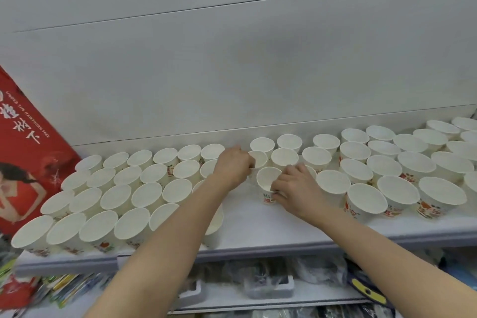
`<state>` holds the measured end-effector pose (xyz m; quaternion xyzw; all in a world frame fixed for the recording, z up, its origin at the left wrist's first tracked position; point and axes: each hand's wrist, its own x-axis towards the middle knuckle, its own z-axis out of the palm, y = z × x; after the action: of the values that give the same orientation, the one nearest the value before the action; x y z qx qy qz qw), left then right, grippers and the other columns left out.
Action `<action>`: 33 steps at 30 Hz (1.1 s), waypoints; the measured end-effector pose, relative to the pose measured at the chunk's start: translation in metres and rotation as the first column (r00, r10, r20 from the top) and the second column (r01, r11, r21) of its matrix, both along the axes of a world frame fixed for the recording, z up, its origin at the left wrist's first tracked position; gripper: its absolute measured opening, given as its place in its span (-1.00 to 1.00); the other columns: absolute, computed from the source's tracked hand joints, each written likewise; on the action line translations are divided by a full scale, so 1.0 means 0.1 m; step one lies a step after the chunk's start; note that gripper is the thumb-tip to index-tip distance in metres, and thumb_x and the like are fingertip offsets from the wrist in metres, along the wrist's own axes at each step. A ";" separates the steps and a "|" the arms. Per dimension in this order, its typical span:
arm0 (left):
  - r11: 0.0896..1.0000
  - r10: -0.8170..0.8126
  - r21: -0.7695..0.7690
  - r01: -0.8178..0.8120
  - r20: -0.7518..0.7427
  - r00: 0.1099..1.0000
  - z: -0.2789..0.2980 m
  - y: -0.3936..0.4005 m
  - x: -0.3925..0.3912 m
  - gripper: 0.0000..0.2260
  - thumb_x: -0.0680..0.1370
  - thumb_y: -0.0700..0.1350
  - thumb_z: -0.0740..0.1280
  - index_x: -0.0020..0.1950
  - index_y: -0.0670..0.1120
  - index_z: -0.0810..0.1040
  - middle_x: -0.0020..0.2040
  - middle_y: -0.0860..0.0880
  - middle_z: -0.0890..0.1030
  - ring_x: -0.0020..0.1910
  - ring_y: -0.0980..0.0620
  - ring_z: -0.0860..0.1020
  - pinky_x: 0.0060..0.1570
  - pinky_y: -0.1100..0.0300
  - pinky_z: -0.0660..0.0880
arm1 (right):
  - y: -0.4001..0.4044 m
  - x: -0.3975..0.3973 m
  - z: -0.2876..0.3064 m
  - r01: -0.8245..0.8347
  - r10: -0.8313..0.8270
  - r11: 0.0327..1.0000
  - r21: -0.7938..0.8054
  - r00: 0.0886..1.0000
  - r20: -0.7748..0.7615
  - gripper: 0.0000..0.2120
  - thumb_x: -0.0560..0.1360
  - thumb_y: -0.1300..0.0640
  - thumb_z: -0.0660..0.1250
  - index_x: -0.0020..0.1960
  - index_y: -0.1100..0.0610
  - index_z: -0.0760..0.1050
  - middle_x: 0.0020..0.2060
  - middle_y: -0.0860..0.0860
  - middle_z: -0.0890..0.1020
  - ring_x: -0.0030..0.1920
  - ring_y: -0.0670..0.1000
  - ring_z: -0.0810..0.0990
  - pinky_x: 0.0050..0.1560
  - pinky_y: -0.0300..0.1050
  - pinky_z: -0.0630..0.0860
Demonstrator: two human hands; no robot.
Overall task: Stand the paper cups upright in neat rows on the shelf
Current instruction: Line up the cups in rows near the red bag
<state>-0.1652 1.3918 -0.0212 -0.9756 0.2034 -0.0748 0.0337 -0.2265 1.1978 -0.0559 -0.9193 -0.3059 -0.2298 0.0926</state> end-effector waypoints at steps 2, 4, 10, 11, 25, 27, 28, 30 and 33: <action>0.999 -0.013 0.030 0.014 -0.031 0.999 0.02 0.05 -0.05 -0.89 0.48 -0.13 0.33 -0.08 0.01 0.64 -0.13 -0.07 0.62 -0.02 -0.09 0.49 -0.24 0.16 0.21 | -0.05 -0.05 0.00 -0.044 0.044 0.999 0.018 0.999 0.004 -0.92 0.28 0.10 0.44 -0.34 0.03 0.55 -0.43 -0.11 0.55 -0.25 0.05 0.47 -0.14 -0.06 0.23; 0.997 -0.036 0.061 0.039 -0.061 0.998 0.05 0.12 -0.13 -0.91 0.49 -0.12 0.34 -0.10 0.01 0.64 -0.14 -0.07 0.61 -0.03 -0.08 0.49 -0.25 0.16 0.23 | -0.08 -0.12 -0.01 -0.086 0.086 0.996 0.019 0.996 -0.009 -0.91 0.29 0.08 0.42 -0.35 0.01 0.53 -0.42 -0.12 0.54 -0.24 0.03 0.46 -0.17 -0.05 0.28; 0.981 -0.096 -0.187 0.043 -0.284 0.954 0.33 0.24 -0.18 -0.83 0.43 0.13 0.45 -0.04 0.11 0.65 -0.12 0.20 0.61 -0.10 0.16 0.55 -0.16 0.19 0.45 | -0.12 -0.13 0.05 -0.085 0.092 0.980 0.180 0.995 -0.034 -0.72 0.39 -0.21 0.29 -0.22 -0.03 0.61 -0.31 -0.18 0.61 -0.18 -0.05 0.46 -0.11 -0.09 0.30; 0.963 -0.090 -0.271 0.015 -0.266 0.960 0.40 0.24 -0.11 -0.86 0.44 0.12 0.44 -0.07 0.11 0.65 -0.15 0.22 0.61 -0.13 0.18 0.56 -0.17 0.20 0.46 | -0.13 -0.06 0.11 -0.050 0.057 0.970 0.236 0.998 -0.022 -0.72 0.41 -0.20 0.28 -0.21 -0.02 0.61 -0.30 -0.18 0.61 -0.19 -0.05 0.46 -0.12 -0.10 0.29; 0.984 -0.116 0.134 0.120 -0.039 0.992 0.13 -0.07 0.68 -0.89 0.48 -0.16 0.32 -0.09 -0.03 0.64 -0.13 -0.04 0.62 -0.02 -0.10 0.53 -0.26 0.17 0.28 | -0.42 1.11 0.36 0.339 -0.318 0.941 -0.004 0.878 -0.357 -0.72 0.45 0.21 0.32 0.12 -0.02 0.60 -0.08 0.04 0.52 0.05 0.09 0.51 -0.10 -0.11 0.40; 0.983 -0.117 0.143 0.118 -0.014 0.993 0.13 -0.02 0.66 -0.91 0.47 -0.16 0.31 -0.14 -0.08 0.61 -0.19 -0.07 0.60 -0.07 -0.10 0.51 -0.29 0.16 0.21 | -0.40 1.15 0.39 0.334 -0.313 0.943 -0.001 0.881 -0.354 -0.73 0.47 0.22 0.32 0.10 -0.02 0.61 -0.10 0.01 0.53 0.09 0.06 0.49 -0.07 -0.12 0.39; 0.984 -0.110 0.142 0.110 -0.008 0.994 0.12 0.01 0.66 -0.91 0.48 -0.14 0.30 -0.16 -0.09 0.60 -0.20 -0.07 0.60 -0.08 -0.10 0.50 -0.29 0.16 0.21 | -0.39 1.17 0.41 0.329 -0.309 0.944 -0.004 0.882 -0.355 -0.73 0.47 0.24 0.30 0.09 -0.02 0.61 -0.10 0.01 0.56 0.10 0.05 0.49 -0.05 -0.11 0.41; 0.989 -0.076 0.123 0.076 -0.006 0.997 0.12 0.10 0.64 -0.89 0.49 -0.12 0.31 -0.20 -0.10 0.58 -0.21 -0.08 0.59 -0.09 -0.11 0.50 -0.28 0.16 0.22 | -0.37 1.19 0.42 0.326 -0.311 0.945 -0.015 0.886 -0.345 -0.68 0.46 0.29 0.27 0.06 -0.03 0.62 -0.08 0.03 0.57 0.07 0.08 0.50 -0.05 -0.09 0.44; 0.997 -0.014 0.072 0.018 -0.047 0.999 0.10 0.19 0.61 -0.87 0.49 -0.06 0.32 -0.21 -0.08 0.58 -0.20 -0.07 0.59 -0.09 -0.12 0.52 -0.28 0.17 0.29 | -0.35 1.21 0.44 0.326 -0.329 0.943 -0.068 0.883 -0.334 -0.66 0.43 0.32 0.27 0.06 -0.03 0.62 -0.04 0.07 0.51 0.00 0.12 0.51 -0.13 -0.14 0.36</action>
<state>-0.1044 1.4111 -0.0107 -0.9736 0.2145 -0.0447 0.0638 -0.1053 1.1623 -0.0122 -0.9838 -0.1268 -0.0780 0.0995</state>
